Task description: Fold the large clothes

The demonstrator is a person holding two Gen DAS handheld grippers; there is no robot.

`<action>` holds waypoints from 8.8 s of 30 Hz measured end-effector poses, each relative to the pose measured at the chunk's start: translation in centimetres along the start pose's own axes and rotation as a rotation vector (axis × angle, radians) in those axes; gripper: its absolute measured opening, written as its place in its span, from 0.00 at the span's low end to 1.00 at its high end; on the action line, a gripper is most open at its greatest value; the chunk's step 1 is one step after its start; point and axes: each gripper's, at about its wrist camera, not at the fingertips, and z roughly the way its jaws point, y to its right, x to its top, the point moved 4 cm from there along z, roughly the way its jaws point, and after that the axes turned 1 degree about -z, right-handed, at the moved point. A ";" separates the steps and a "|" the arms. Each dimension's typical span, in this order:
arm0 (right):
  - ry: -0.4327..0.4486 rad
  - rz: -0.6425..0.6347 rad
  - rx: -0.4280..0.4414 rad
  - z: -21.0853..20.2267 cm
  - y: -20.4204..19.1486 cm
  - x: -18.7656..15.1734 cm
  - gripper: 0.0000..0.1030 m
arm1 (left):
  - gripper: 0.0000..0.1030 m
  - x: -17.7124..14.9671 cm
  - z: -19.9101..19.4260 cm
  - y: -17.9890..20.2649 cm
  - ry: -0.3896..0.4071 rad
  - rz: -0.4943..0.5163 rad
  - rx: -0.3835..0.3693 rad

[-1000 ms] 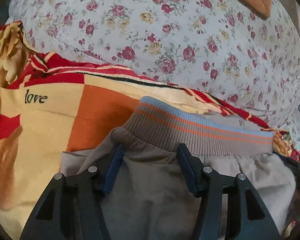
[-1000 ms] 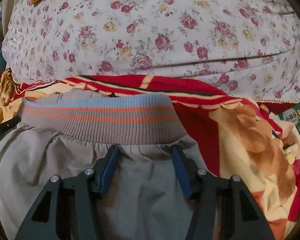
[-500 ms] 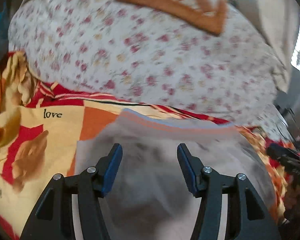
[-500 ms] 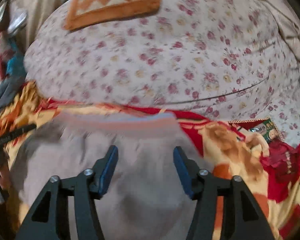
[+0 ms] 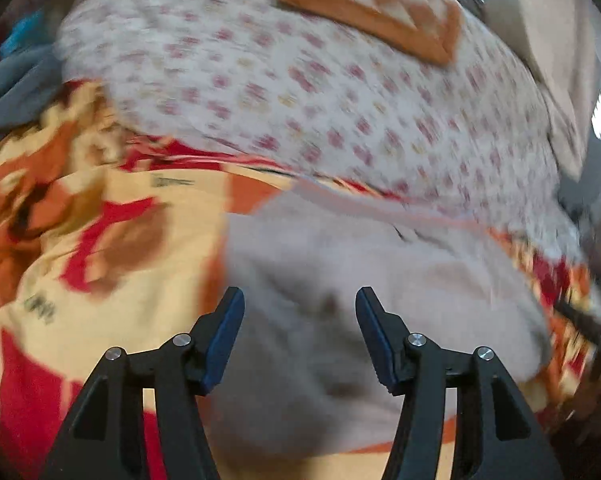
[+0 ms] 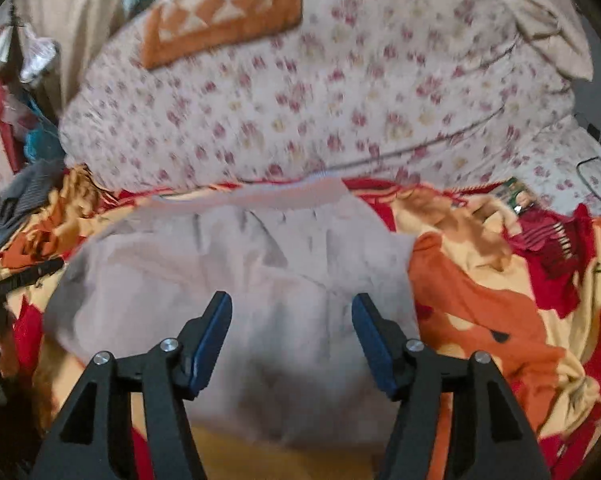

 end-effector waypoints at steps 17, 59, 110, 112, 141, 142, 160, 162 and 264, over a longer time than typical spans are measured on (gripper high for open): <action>-0.087 -0.197 -0.067 2.9 -5.2 -2.3 0.65 | 0.60 -2.9 6.0 -3.4 -0.299 -0.166 0.001; -0.069 0.101 -0.199 1.6 4.5 -1.7 0.67 | 0.30 0.4 7.3 -1.2 -0.229 -0.111 -0.204; -0.257 -0.135 0.020 3.2 -1.7 -4.4 0.51 | 0.07 5.3 3.2 16.6 -0.107 -0.078 -0.288; -0.245 -0.110 0.027 2.6 -1.1 -4.3 0.51 | 0.06 3.7 5.2 20.2 -0.158 -0.044 -0.292; -0.055 0.116 -0.010 -2.9 6.4 -2.5 0.51 | 0.34 -2.2 -0.3 17.1 -0.052 0.059 -0.258; -0.055 0.115 -0.003 -2.7 6.2 -2.5 0.51 | 0.34 -2.3 0.3 16.5 -0.072 0.030 -0.261; 0.046 0.039 0.060 -4.3 4.8 -3.5 0.51 | 0.34 -4.6 1.4 14.8 -0.080 0.015 -0.275; 0.124 0.012 0.178 -6.0 3.7 -2.7 0.57 | 0.34 -4.7 0.8 14.1 -0.071 0.003 -0.275; 0.098 0.256 0.035 0.3 9.9 6.2 0.80 | 0.62 3.4 9.2 16.4 -0.122 0.167 -0.132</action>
